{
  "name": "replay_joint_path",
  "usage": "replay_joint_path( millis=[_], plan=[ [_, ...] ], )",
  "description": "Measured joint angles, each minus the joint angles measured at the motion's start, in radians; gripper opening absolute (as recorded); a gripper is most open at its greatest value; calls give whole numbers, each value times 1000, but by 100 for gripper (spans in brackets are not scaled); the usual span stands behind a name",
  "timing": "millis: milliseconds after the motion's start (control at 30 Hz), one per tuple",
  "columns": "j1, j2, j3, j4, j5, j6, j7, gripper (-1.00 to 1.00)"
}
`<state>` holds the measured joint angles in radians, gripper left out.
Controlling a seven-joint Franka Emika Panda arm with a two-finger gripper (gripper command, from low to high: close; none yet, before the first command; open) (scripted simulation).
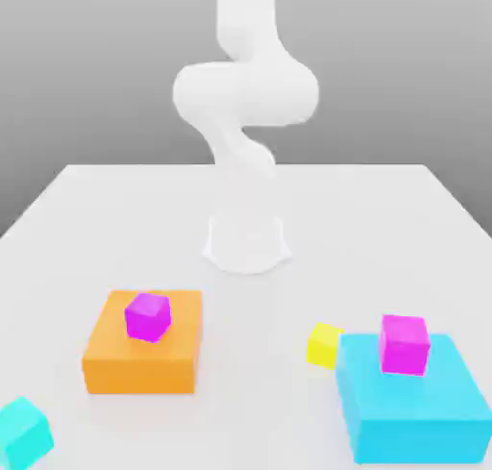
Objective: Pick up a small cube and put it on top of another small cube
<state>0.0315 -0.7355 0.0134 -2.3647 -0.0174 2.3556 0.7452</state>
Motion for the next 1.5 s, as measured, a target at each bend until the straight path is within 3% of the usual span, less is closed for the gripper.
replay_joint_path(
  millis=[400,600,1033,1067,1300,1500],
  plan=[
    [181,385,16,-364,-57,318,-354,0],
    [305,649,17,-566,2,531,-635,0],
    [350,985,-20,-540,-48,801,-635,0],
    [351,1000,-21,-538,-49,813,-636,-100],
    [351,999,-22,-538,-52,811,-632,-100],
    [335,876,1,-554,-42,709,-633,-100]
  ],
)
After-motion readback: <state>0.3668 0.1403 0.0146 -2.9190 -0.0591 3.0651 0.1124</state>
